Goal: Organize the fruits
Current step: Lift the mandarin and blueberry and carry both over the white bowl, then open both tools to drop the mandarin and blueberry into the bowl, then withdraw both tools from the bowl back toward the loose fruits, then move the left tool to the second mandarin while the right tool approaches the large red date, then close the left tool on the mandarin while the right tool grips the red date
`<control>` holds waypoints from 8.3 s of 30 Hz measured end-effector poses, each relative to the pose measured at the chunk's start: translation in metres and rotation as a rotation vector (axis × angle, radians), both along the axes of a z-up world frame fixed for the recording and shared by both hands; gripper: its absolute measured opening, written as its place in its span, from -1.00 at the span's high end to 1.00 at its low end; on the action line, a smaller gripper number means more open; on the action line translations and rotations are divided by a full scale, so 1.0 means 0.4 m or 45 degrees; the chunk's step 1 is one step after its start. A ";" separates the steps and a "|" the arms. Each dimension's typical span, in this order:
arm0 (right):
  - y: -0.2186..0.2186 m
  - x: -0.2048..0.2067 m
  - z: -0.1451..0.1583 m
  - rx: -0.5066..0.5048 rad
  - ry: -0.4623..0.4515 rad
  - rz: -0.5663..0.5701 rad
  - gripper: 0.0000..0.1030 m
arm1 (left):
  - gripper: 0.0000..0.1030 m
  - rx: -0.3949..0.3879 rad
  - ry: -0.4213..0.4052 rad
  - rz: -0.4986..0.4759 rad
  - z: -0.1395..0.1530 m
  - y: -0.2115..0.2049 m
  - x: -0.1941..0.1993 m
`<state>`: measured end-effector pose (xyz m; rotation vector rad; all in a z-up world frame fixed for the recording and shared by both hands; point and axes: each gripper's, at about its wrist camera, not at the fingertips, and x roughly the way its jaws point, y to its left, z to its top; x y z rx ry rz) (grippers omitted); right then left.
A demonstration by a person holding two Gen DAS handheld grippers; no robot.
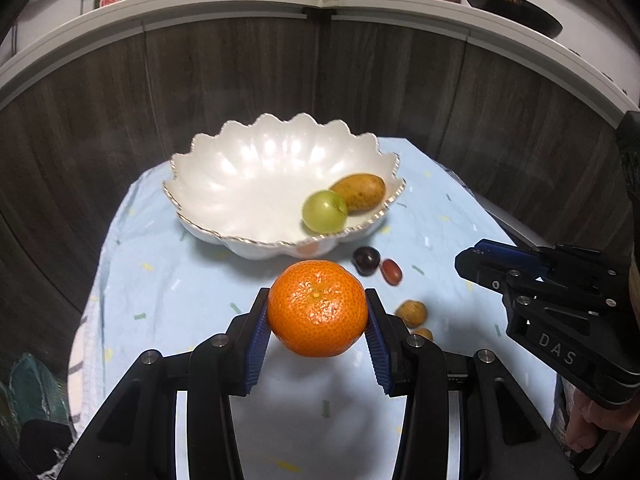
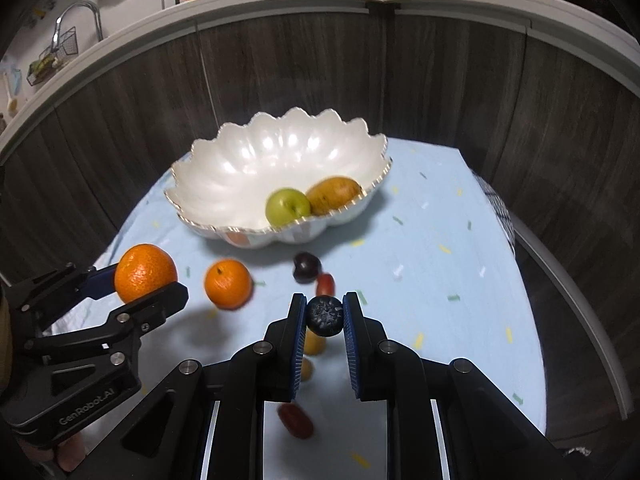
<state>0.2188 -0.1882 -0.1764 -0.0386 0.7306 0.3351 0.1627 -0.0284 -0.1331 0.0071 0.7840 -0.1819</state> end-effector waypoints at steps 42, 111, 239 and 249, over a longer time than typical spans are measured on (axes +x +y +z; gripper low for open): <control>0.154 0.205 0.070 0.009 0.002 0.048 0.62 | 0.15 0.037 -0.067 0.067 0.045 0.148 0.258; 0.097 0.099 0.062 0.000 -0.008 0.011 -0.50 | -0.69 0.069 -0.082 0.080 0.078 0.125 0.137; 0.071 -0.086 -0.211 -0.044 0.265 -0.509 0.30 | 0.09 0.169 0.096 -0.534 -0.217 -0.024 0.153; 0.069 -0.098 -0.206 -0.041 0.252 -0.488 0.41 | 0.11 0.115 0.108 -0.542 -0.213 -0.021 0.143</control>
